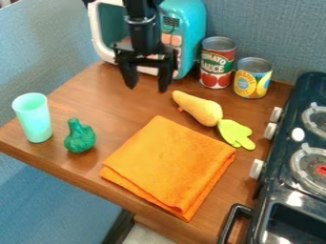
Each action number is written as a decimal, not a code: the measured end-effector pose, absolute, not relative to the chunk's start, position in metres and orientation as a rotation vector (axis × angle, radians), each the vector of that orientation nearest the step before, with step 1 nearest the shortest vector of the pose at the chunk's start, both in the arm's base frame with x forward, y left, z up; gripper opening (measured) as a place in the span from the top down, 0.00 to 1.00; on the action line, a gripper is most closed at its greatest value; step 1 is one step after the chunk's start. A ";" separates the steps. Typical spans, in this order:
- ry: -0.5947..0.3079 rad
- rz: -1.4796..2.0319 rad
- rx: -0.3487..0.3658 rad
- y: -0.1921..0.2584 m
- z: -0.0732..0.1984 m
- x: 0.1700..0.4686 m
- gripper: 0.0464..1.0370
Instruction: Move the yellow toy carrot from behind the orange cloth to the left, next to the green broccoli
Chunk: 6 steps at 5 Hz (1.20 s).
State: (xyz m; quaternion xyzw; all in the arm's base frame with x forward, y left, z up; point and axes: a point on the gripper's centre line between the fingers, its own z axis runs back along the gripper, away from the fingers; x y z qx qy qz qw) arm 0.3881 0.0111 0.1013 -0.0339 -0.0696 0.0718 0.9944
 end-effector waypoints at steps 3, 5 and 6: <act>-0.225 0.636 -0.040 -0.022 0.089 0.424 0.04; -0.232 0.777 -0.048 -0.030 0.061 0.432 0.04; -0.262 0.818 -0.039 -0.028 0.062 0.442 0.04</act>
